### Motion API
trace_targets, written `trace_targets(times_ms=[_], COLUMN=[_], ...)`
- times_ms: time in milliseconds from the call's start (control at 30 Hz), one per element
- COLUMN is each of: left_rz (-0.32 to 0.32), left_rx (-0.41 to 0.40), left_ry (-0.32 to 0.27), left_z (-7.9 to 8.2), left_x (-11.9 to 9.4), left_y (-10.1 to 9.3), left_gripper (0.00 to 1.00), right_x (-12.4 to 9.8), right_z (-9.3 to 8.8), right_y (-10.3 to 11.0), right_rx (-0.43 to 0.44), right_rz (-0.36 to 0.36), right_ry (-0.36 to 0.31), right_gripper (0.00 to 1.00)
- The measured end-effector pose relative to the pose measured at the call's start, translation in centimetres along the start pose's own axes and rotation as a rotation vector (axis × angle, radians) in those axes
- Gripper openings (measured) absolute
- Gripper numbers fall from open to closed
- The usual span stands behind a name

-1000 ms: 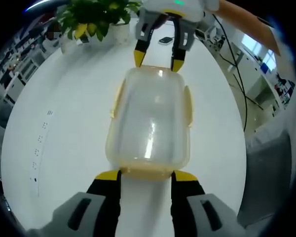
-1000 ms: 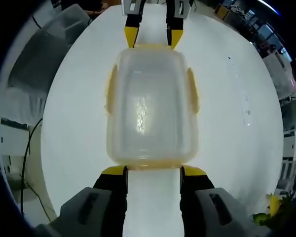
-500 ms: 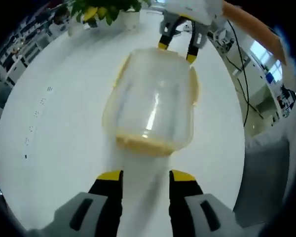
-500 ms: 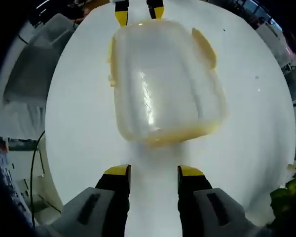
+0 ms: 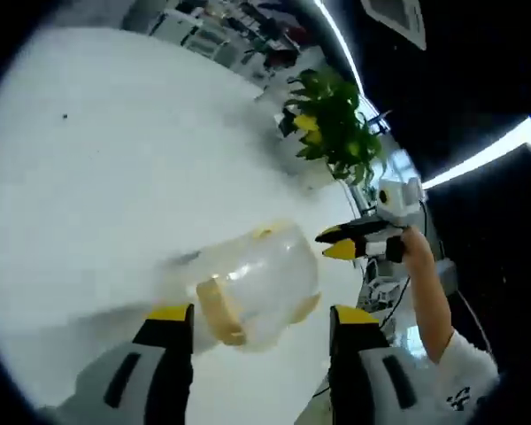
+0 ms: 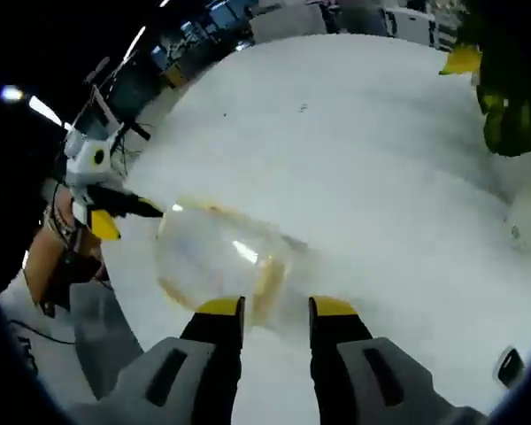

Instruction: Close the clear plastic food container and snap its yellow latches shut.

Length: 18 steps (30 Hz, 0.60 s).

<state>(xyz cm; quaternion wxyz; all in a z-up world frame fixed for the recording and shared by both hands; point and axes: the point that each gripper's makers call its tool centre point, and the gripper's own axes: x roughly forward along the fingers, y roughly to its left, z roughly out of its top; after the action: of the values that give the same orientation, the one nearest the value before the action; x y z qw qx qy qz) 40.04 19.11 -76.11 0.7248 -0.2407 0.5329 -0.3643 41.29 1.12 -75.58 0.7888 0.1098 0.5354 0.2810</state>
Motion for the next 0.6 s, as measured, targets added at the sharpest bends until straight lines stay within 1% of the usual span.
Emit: trace_targets(times_ms=[33,67,100,167,233,300,333,367,400,433,500,533,600], left_rz=[0.015,0.023,0.028,0.028,0.028,0.054,0.063,0.063,0.065,0.073,0.089,0.102,0.114], left_rx=[-0.027,-0.054,-0.132,-0.183,-0.175,-0.164,-0.153,-0.152,-0.154,-0.142,-0.147,-0.148,-0.15], left_ry=[0.01,0.001,-0.017,-0.028,-0.027,-0.011,-0.006,-0.002,0.005,0.007,0.015,0.022,0.025], left_z=[-0.3,-0.2,-0.1,0.1,0.2,0.1,0.1,0.1,0.1,0.2,0.5,0.5,0.3], left_x=[0.1,0.3,0.6,0.9,1.0,1.1,1.1,1.2,1.1,1.0,0.8,0.7,0.8], left_y=[0.3,0.5,0.6,0.7,0.7,0.8,1.0,0.9,0.9,1.1,1.7,2.1,2.3], left_gripper=[0.54,0.48,0.44,0.43,0.43,0.41,0.38,0.34,0.32,0.31,0.28,0.25,0.22], right_x=[0.1,0.3,0.6,1.2,1.8,2.5,2.7,2.8,3.0,3.0,3.0,3.0,3.1], right_z=[-0.1,-0.1,-0.1,-0.3,-0.5,-1.0,-1.1,-1.2,-1.0,-1.0,-1.0,-1.0,-1.0], right_y=[-0.4,-0.4,-0.5,-0.5,0.0,0.5,0.6,1.3,1.6,1.3,1.3,1.3,1.3], right_rx=[-0.008,-0.013,-0.013,-0.005,0.012,0.007,0.008,0.019,0.041,0.034,0.026,0.025,0.039], right_rz=[-0.023,-0.033,-0.043,-0.051,-0.033,-0.019,-0.013,0.019,0.031,0.011,0.01,0.012,0.015], right_ry=[0.01,0.013,0.017,0.032,0.042,0.066,0.064,0.065,0.055,0.058,0.055,0.056,0.058], right_gripper=[0.3,0.27,0.23,0.2,0.2,0.2,0.19,0.17,0.17,0.16,0.16,0.16,0.16])
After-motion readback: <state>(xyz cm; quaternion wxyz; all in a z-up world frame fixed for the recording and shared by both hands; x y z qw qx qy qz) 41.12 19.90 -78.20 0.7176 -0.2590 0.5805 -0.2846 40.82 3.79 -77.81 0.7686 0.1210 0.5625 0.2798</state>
